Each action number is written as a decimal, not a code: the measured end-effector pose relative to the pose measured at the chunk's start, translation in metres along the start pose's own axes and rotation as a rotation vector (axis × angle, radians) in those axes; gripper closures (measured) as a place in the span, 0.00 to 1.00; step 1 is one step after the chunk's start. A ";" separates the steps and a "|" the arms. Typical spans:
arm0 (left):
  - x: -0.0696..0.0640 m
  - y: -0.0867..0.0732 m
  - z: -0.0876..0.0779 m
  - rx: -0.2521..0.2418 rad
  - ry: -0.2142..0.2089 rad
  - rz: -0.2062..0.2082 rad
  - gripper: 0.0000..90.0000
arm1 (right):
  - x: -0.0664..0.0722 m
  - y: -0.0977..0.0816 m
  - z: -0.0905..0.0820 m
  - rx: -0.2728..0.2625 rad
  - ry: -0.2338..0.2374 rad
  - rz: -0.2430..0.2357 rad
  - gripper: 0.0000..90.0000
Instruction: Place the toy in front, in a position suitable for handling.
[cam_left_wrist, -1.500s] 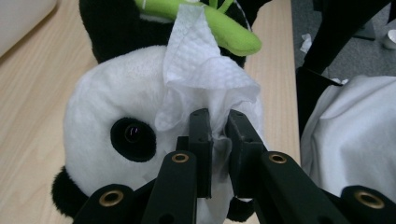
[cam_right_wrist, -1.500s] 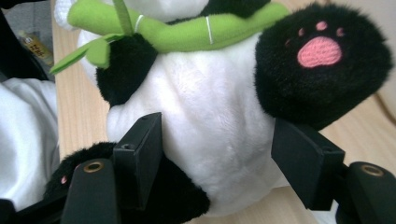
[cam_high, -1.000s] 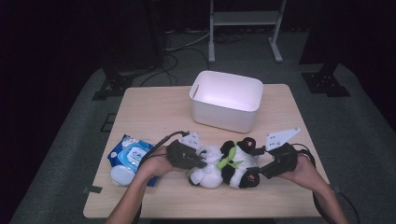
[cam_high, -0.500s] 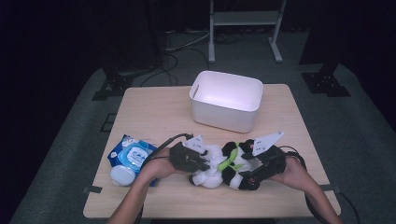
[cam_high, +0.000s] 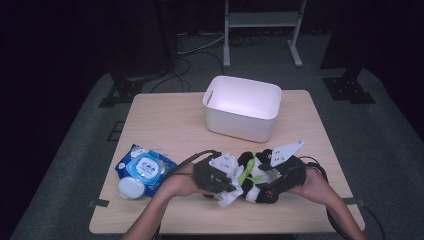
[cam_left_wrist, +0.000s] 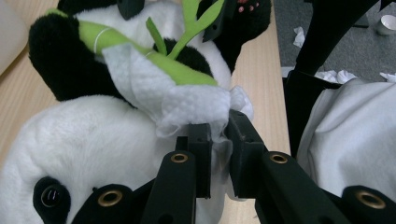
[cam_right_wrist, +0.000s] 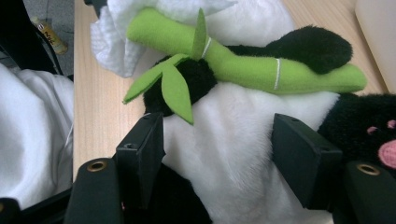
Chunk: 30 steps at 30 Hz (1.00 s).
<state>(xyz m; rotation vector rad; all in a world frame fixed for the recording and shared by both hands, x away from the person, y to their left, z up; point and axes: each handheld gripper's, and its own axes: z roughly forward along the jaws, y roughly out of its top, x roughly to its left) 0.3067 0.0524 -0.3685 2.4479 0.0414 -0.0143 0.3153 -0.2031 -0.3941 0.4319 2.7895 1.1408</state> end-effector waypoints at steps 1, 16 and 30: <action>0.000 0.000 -0.001 0.001 0.002 0.001 0.89 | 0.000 0.000 0.000 0.001 0.001 -0.002 0.38; 0.020 -0.035 -0.029 0.005 0.078 -0.106 0.89 | -0.001 -0.001 -0.001 -0.008 0.010 0.003 0.37; 0.051 -0.080 -0.034 -0.003 0.128 -0.267 0.89 | -0.001 -0.003 -0.001 -0.016 0.018 0.004 0.37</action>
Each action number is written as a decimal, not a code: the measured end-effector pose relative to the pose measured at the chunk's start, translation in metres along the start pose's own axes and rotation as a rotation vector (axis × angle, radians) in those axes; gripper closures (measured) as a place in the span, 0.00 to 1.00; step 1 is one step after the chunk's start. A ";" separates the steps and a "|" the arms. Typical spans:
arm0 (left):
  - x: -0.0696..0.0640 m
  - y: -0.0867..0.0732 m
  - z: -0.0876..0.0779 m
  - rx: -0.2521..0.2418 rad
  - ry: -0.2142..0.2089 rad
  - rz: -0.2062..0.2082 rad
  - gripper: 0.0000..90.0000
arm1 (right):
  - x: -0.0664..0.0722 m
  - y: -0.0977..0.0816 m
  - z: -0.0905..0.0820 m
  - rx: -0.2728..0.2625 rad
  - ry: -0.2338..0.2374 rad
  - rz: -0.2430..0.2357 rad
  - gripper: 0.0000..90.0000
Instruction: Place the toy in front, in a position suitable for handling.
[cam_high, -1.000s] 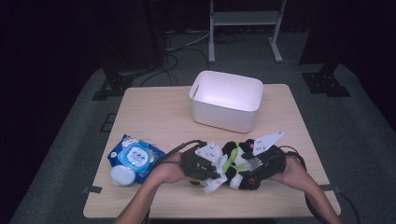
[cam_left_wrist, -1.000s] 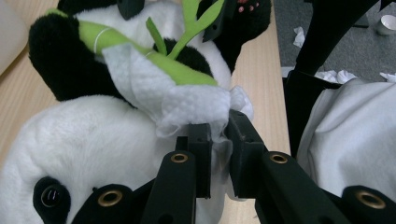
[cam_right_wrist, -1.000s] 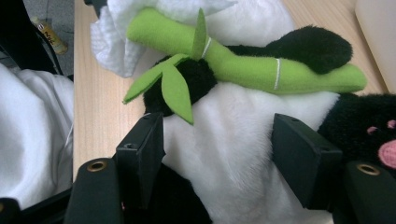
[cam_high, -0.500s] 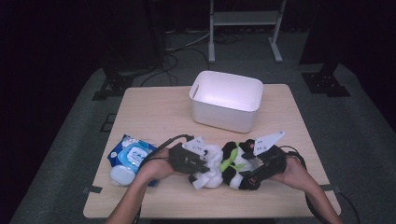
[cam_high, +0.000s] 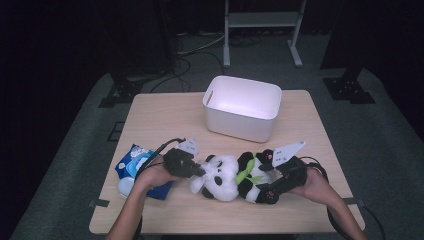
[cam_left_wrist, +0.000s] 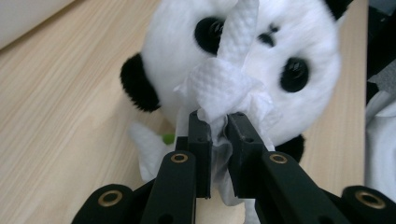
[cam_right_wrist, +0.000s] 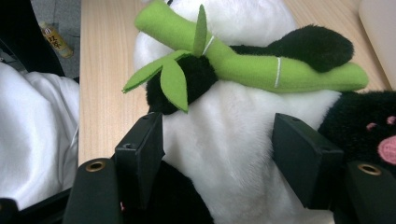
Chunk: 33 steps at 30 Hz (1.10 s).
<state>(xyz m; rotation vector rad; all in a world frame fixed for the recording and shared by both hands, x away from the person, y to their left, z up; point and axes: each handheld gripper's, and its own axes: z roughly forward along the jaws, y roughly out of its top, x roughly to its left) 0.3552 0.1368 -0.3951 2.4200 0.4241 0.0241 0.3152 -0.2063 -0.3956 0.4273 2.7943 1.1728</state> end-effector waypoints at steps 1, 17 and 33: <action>0.002 -0.001 0.001 -0.003 -0.002 -0.007 0.89 | 0.000 0.000 0.000 -0.002 0.001 0.000 0.37; -0.001 0.041 -0.004 -0.044 -0.039 0.052 0.89 | 0.000 0.001 -0.007 -0.005 0.010 -0.002 0.36; -0.044 0.102 0.019 -0.014 -0.127 0.219 0.89 | -0.006 -0.011 -0.029 0.015 -0.009 0.014 0.35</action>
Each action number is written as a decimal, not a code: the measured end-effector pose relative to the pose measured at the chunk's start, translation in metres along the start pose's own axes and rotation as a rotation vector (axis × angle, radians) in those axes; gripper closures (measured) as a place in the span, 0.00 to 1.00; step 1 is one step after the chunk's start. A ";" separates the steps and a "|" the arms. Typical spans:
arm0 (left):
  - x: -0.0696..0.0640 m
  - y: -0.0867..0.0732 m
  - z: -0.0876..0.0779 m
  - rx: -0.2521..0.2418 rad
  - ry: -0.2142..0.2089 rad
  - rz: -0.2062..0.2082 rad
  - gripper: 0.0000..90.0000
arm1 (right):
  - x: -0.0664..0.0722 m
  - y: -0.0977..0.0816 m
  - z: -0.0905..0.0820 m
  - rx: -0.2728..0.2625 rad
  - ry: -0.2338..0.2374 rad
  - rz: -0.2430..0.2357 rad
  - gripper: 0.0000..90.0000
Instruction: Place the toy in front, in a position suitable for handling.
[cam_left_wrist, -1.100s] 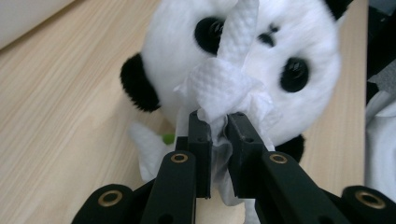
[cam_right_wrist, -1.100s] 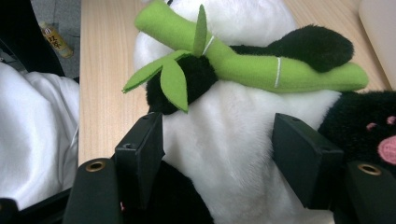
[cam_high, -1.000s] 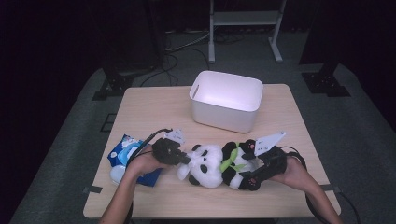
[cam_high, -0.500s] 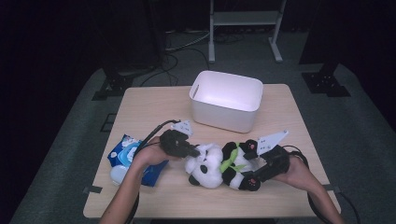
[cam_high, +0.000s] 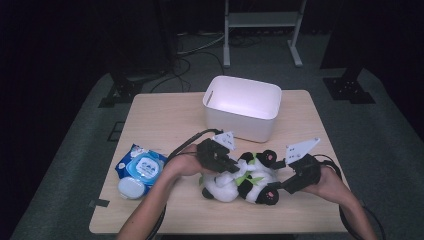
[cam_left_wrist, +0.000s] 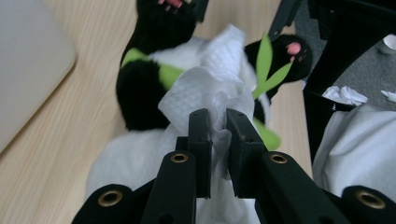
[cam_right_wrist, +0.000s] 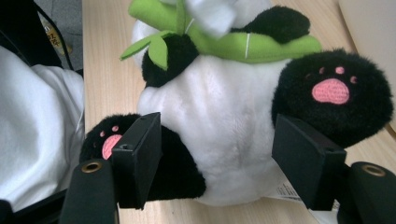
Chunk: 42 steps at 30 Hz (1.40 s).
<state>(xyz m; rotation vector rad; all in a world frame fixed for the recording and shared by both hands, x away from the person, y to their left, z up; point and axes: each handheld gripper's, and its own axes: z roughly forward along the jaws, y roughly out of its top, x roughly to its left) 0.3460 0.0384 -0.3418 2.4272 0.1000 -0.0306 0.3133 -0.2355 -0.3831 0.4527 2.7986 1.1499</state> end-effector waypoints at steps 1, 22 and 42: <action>-0.001 0.003 0.001 0.003 -0.002 0.011 0.89 | 0.000 0.000 0.000 0.002 -0.002 -0.001 0.35; -0.013 0.055 0.065 0.094 -0.097 0.102 0.89 | -0.008 -0.013 -0.014 0.028 0.006 0.030 0.33; -0.022 0.039 0.067 0.121 -0.076 0.110 0.66 | -0.006 -0.012 -0.011 0.043 0.012 0.017 0.32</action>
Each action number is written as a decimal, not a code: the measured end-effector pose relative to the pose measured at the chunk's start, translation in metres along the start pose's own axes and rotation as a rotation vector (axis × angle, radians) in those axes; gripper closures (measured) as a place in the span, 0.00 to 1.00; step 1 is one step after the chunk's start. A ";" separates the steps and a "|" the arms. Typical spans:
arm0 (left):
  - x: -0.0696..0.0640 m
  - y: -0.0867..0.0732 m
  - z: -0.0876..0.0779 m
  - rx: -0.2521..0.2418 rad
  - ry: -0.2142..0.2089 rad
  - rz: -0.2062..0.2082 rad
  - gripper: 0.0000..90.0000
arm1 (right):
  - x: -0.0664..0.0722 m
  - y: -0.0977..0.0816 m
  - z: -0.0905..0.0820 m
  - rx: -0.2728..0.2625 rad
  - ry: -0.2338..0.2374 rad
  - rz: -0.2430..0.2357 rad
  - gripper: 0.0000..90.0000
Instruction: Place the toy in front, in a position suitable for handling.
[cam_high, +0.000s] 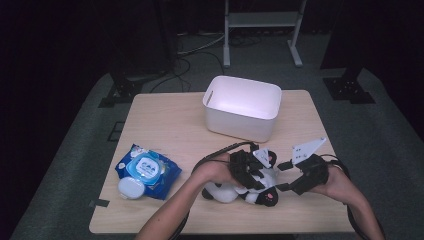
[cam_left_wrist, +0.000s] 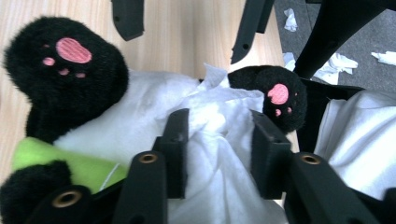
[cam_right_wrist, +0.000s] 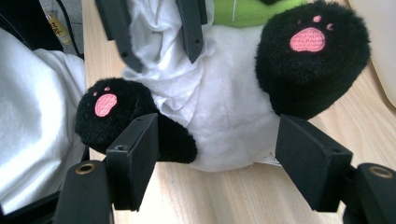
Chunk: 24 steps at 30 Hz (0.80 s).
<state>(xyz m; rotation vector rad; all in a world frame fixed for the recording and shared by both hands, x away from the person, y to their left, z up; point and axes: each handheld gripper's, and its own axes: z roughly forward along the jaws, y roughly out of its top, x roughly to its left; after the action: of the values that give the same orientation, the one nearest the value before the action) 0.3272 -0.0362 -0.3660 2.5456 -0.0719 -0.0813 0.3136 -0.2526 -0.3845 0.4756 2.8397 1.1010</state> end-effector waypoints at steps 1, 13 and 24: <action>-0.001 0.000 0.001 0.002 0.000 0.003 0.65 | 0.000 0.000 0.000 -0.001 0.000 0.001 0.32; -0.003 0.007 0.007 0.022 0.031 0.026 0.90 | -0.002 -0.001 -0.001 -0.005 0.002 0.004 0.32; 0.015 0.024 0.010 -0.016 0.029 -0.002 0.91 | -0.003 -0.003 -0.001 -0.003 0.013 0.015 0.32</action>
<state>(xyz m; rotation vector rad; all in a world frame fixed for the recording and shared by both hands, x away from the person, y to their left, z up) 0.3404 -0.0632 -0.3615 2.5299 -0.0575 -0.0460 0.3150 -0.2563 -0.3860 0.4919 2.8495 1.1150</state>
